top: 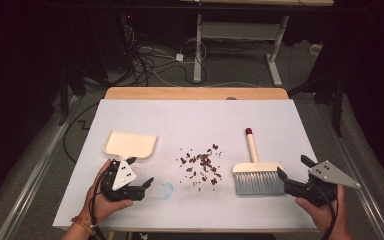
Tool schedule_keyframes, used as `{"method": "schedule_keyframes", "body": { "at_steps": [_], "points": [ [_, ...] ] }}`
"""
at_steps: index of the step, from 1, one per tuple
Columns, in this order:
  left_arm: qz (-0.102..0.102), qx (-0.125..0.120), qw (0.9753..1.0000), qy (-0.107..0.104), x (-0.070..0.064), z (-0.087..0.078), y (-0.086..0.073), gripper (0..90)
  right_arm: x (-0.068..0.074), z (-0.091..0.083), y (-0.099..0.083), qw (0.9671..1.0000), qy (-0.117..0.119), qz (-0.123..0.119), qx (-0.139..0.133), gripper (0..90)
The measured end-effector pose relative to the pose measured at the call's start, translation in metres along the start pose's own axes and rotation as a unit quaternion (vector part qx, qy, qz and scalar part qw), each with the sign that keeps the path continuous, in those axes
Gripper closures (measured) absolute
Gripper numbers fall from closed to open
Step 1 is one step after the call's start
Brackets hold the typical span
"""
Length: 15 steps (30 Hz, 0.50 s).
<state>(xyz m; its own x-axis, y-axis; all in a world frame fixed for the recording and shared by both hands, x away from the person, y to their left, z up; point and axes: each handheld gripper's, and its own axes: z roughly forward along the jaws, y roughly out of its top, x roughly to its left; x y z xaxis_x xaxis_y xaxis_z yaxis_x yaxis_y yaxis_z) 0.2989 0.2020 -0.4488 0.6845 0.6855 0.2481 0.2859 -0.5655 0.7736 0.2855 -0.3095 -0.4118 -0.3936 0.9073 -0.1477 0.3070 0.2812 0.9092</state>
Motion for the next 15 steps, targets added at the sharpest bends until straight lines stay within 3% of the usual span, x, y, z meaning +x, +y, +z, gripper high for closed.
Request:
{"method": "schedule_keyframes", "body": {
  "at_steps": [15],
  "points": [
    [0.017,0.002,0.9998,-0.006,-0.0046,-0.0018,-0.0026,16.5,0.0054,0.004,-0.0007,0.9999,-0.001,-0.015,0.002,17.9]
  ]
}}
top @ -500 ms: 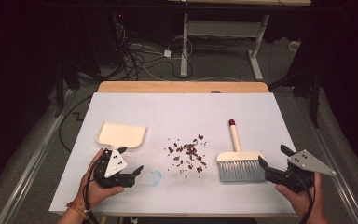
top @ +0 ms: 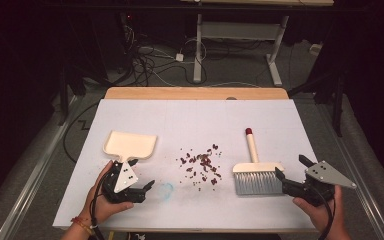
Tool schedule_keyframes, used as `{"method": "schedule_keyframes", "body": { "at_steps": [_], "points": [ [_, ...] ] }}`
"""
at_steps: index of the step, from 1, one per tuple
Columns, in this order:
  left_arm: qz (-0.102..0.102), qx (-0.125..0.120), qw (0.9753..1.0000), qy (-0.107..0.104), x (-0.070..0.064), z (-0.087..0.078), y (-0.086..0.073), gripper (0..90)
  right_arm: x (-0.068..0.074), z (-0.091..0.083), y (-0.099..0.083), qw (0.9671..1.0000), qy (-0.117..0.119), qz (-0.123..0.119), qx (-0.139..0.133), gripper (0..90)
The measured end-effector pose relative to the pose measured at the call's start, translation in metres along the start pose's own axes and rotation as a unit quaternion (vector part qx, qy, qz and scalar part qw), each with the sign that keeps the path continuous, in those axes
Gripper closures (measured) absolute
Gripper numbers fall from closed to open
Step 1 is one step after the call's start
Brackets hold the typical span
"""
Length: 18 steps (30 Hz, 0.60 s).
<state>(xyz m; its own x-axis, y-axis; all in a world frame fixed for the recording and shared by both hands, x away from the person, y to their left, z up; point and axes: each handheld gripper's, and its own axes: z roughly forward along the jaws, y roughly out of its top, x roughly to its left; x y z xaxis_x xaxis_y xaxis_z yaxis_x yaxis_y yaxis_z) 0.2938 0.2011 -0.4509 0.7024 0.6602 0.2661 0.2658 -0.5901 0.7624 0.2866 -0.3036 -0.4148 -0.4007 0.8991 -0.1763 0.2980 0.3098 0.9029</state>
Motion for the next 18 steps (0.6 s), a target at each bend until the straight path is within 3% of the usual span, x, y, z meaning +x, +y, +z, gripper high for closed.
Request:
{"method": "schedule_keyframes", "body": {
  "at_steps": [18],
  "points": [
    [0.002,0.006,1.0,0.0,-0.0004,0.0004,-0.001,16.5,0.0026,0.0021,0.0004,0.9997,-0.004,-0.02,-0.013,18.0]
  ]
}}
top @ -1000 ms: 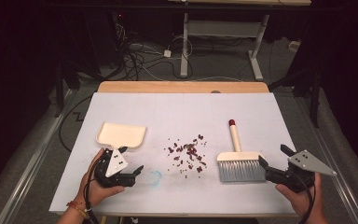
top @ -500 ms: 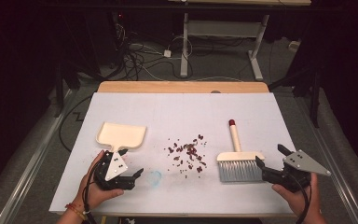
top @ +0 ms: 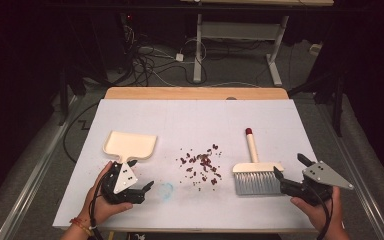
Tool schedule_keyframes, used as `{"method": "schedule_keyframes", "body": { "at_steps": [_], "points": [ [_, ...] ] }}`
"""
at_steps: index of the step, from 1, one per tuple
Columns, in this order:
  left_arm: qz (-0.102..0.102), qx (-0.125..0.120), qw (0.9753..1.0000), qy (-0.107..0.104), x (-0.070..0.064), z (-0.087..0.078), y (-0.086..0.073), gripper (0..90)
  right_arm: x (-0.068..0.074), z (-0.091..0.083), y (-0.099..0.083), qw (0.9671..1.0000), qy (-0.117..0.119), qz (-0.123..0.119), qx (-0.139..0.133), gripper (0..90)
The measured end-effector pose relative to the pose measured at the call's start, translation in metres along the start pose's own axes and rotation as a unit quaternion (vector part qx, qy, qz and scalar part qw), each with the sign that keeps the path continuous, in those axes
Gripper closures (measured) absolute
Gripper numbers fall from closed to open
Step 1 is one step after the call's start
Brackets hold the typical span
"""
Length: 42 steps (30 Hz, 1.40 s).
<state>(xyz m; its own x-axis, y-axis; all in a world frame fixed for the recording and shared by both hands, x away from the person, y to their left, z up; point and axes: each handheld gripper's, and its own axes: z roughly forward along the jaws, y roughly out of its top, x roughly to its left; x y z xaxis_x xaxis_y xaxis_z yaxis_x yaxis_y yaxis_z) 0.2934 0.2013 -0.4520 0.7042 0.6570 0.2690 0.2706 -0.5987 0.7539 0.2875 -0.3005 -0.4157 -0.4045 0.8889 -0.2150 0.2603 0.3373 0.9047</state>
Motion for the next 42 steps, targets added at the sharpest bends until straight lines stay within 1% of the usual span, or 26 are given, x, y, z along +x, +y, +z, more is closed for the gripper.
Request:
{"method": "schedule_keyframes", "body": {
  "at_steps": [2,8,11,15,17,19,20,23,27,31,38,41,42],
  "points": [
    [0.0,0.0,1.0,0.0,-0.0001,-0.0001,0.0,16.5,0.0004,0.0,0.0004,1.0,0.001,0.002,0.0,18.0],
    [-0.002,-0.001,1.0,-0.001,0.0006,0.0009,0.001,16.5,0.001,0.0013,0.0005,1.0,-0.001,-0.004,0.0,17.9],
    [0.0,0.003,1.0,-0.001,0.001,0.0031,0.0014,16.5,-0.0001,0.0029,0.0002,1.0,0.001,0.0,0.002,17.9],
    [-0.005,0.007,1.0,0.0,0.0021,0.0044,0.0008,16.5,-0.0016,0.0056,0.0003,1.0,0.004,0.003,0.003,17.9],
    [-0.003,0.012,0.9999,0.0,0.0017,0.0047,0.0004,16.6,-0.0017,0.0063,-0.0005,1.0,0.006,0.002,0.004,17.9],
    [-0.002,0.012,0.9999,0.0,0.0007,0.0048,0.0002,16.5,-0.0016,0.006,-0.0012,1.0,0.007,-0.001,0.006,17.9],
    [0.0,0.011,0.9999,0.002,-0.0013,0.0033,0.0006,16.5,-0.0009,0.0053,-0.0014,1.0,0.006,0.001,0.006,17.9],
    [0.003,0.006,1.0,0.002,-0.0031,0.0012,0.0018,16.5,0.0003,0.0017,-0.0014,1.0,0.005,-0.005,0.003,17.9],
    [0.006,0.004,1.0,-0.002,-0.0031,0.0012,0.0008,16.5,0.0015,-0.0002,-0.001,1.0,0.002,-0.001,0.003,17.8],
    [0.005,0.001,1.0,-0.005,-0.0016,0.0011,0.0006,16.5,0.0045,0.0004,-0.0024,0.9999,0.002,-0.009,0.009,17.9],
    [0.007,0.005,0.9999,-0.007,-0.0014,0.0038,0.0012,16.5,0.0057,0.0039,-0.0048,0.9997,0.007,-0.009,0.02,17.9],
    [0.008,0.005,0.9999,-0.008,-0.0022,0.0042,0.0022,16.5,0.0053,0.0029,-0.006,0.9997,0.006,-0.015,0.02,17.9],
    [0.009,0.006,0.9999,-0.007,-0.0026,0.0045,0.0026,16.5,0.0054,0.002,-0.006,0.9997,0.006,-0.013,0.02,17.9]
  ]
}}
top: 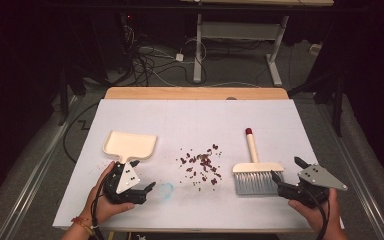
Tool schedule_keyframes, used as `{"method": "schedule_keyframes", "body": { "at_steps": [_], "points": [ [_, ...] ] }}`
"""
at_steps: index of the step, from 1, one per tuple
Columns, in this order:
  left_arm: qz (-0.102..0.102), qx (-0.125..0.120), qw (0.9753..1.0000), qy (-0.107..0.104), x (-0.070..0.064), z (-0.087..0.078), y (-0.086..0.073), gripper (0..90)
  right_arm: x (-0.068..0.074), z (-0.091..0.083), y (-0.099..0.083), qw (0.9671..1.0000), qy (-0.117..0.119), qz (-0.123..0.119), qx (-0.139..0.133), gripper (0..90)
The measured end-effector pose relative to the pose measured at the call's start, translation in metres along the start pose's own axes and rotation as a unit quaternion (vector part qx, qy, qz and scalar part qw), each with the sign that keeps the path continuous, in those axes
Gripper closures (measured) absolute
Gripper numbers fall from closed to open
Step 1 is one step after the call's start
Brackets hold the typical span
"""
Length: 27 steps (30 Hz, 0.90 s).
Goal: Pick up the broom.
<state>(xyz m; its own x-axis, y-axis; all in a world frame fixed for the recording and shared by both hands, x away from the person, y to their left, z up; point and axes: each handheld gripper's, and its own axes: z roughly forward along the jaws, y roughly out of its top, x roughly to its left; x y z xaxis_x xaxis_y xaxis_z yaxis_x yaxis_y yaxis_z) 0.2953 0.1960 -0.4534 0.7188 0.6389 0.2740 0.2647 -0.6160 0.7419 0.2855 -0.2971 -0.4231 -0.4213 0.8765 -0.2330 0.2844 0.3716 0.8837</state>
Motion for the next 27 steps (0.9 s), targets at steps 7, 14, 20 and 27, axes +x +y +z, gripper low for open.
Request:
{"method": "schedule_keyframes", "body": {
  "at_steps": [7,14,20,27],
  "points": [
    [-0.001,0.0,1.0,-0.002,0.0,0.002,0.001,16.5,-0.002,0.0,0.0,1.0,-0.002,0.005,-0.001,17.9],
    [0.002,0.001,1.0,-0.002,-0.003,0.003,0.003,16.5,-0.002,0.022,0.009,0.9987,0.039,0.011,0.029,22.5],
    [-0.001,0.001,1.0,-0.004,-0.001,0.004,0.002,16.5,-0.007,0.077,0.026,0.9872,0.067,0.038,0.14,30.1],
    [0.0,0.0,1.0,-0.004,-0.001,0.001,0.0,16.5,-0.011,0.147,0.035,0.9667,0.073,0.087,0.23,42.0]
  ]
}}
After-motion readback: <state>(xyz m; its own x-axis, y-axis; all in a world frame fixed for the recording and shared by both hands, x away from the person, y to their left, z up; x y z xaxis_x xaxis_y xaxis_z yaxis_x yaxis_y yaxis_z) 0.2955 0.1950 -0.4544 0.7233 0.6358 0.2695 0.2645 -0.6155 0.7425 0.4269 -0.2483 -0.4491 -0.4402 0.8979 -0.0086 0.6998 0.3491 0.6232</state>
